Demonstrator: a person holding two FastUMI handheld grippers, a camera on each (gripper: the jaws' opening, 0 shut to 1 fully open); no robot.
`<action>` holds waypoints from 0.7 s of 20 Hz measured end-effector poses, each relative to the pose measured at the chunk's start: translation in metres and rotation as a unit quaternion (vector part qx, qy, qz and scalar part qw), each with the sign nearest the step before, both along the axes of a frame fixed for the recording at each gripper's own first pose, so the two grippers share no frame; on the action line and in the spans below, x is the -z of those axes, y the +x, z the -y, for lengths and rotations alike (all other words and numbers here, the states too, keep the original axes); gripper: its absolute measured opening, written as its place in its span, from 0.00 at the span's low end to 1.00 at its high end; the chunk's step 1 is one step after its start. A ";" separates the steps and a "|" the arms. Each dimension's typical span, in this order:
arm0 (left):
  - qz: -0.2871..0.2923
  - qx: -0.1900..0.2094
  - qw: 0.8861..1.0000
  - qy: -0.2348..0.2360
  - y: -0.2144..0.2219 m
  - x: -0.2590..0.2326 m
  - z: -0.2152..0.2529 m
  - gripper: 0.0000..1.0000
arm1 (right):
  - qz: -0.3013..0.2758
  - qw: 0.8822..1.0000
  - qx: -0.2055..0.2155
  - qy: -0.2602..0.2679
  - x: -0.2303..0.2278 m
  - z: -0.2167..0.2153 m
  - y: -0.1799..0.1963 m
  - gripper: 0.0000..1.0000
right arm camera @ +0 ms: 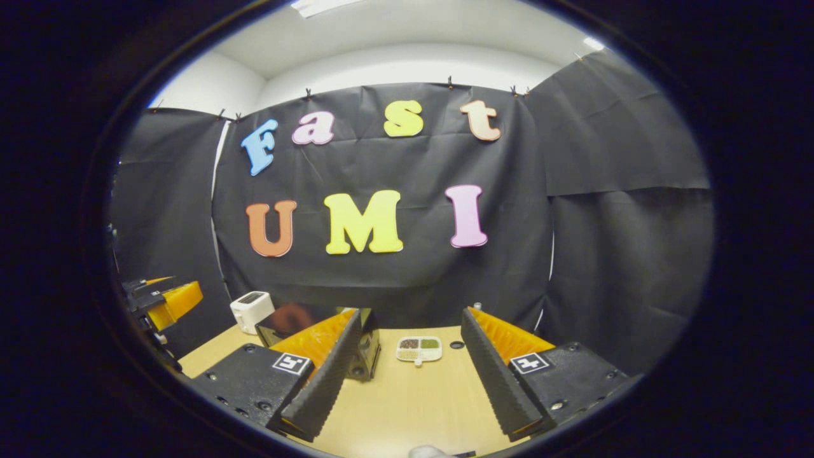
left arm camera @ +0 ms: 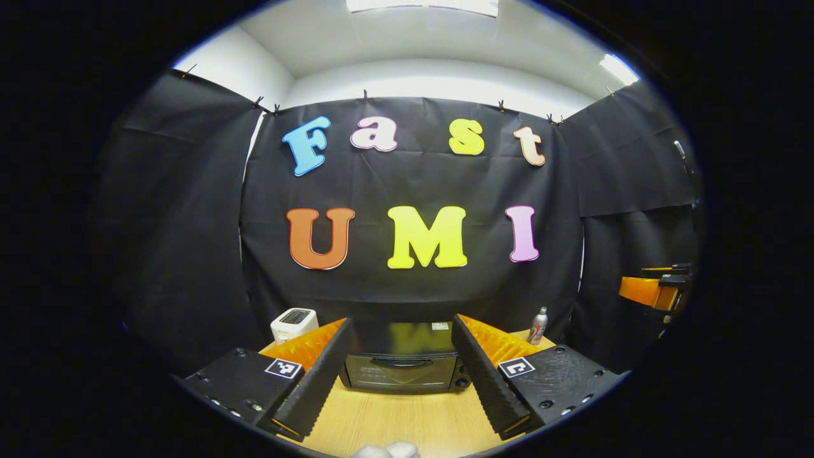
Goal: Open the electric oven with the left hand, put the food in, and close the electric oven.
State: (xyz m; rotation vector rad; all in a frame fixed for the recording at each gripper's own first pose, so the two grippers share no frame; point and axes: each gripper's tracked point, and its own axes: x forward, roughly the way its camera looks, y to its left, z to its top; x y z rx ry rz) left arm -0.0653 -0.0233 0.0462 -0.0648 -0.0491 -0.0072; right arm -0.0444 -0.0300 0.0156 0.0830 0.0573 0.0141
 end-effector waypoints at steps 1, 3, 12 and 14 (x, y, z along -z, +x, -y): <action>0.001 -0.002 1.000 -0.001 -0.005 -0.003 0.002 0.96 | 0.002 1.000 -0.002 -0.002 -0.001 0.002 -0.002 0.96; 0.003 -0.004 1.000 -0.002 -0.012 -0.006 0.006 0.96 | 0.004 1.000 -0.007 -0.003 -0.002 0.004 -0.008 0.96; 0.013 -0.014 1.000 0.005 -0.031 -0.017 0.015 0.96 | 0.006 1.000 -0.018 -0.002 0.000 0.009 -0.020 0.96; 0.013 -0.011 1.000 0.004 -0.033 -0.017 0.019 0.97 | 0.007 1.000 -0.019 -0.002 0.000 0.009 -0.022 0.96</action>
